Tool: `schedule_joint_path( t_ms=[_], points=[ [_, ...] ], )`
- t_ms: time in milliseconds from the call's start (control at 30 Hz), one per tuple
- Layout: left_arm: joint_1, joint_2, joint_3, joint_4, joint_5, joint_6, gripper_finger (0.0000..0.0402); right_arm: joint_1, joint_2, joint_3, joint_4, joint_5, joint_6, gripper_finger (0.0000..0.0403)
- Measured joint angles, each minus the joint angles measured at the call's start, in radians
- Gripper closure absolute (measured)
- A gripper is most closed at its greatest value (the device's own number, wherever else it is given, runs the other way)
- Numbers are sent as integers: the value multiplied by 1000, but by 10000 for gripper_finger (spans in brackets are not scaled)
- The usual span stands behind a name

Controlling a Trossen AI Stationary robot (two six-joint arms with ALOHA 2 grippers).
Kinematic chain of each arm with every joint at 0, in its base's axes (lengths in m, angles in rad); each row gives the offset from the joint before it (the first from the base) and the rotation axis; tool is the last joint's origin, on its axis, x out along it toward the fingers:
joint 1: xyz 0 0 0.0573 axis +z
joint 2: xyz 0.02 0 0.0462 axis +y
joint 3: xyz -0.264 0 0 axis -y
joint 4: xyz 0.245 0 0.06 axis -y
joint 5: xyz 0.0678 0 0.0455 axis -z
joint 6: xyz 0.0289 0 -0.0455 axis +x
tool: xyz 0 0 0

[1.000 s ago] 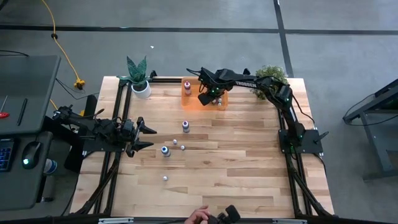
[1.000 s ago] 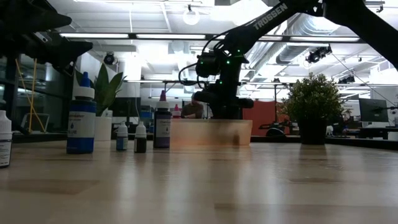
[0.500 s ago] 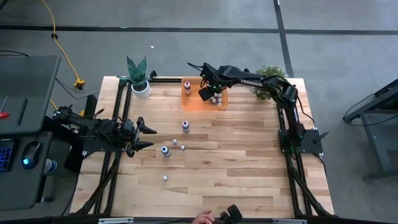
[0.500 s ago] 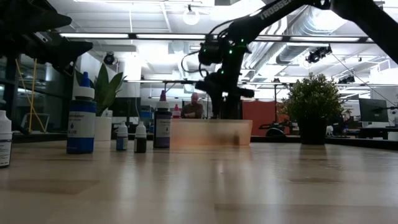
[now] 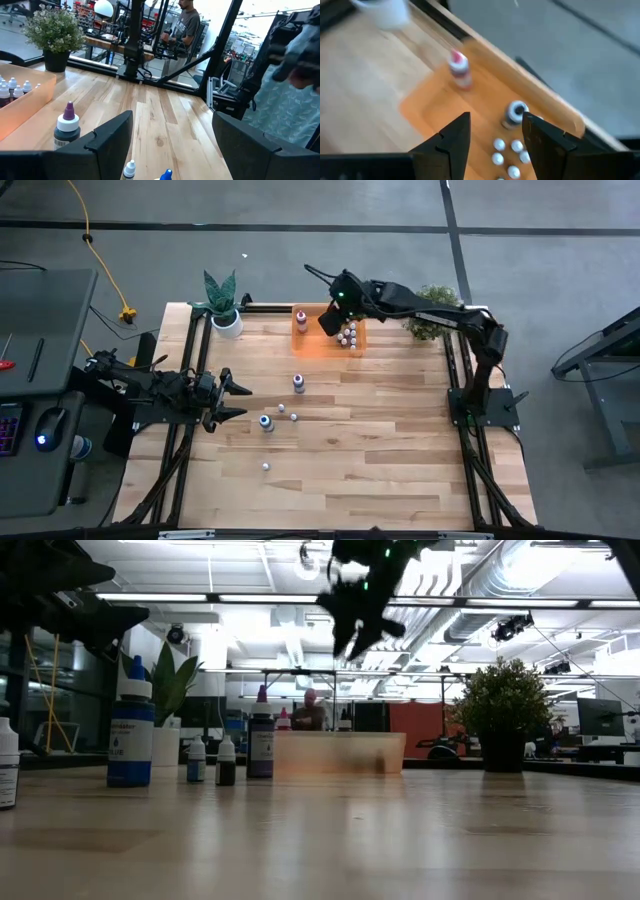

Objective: Pick & Place food coloring
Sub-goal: Put the small black food coloring bottle into the orange bin

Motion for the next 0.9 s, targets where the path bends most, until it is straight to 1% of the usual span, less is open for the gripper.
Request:
schedule_joint_path(
  t_ms=[133,267,500,633,733,833,900],
  points=[
    [0,0,0,0,0,0,130,60,-73,0,59,24,-24,235],
    [0,0,0,0,0,0,130,120,-131,0,128,25,-74,235],
    [0,0,0,0,0,0,130,218,-168,11,246,25,-123,235],
    [0,0,0,0,0,0,130,280,-150,74,232,24,-149,235],
    [0,0,0,0,0,0,130,329,-119,129,174,23,-152,235],
    [0,0,0,0,0,0,130,375,-72,191,97,-2,-152,235],
    [0,0,0,0,0,0,130,406,-41,228,54,-37,-171,235]
  ],
)
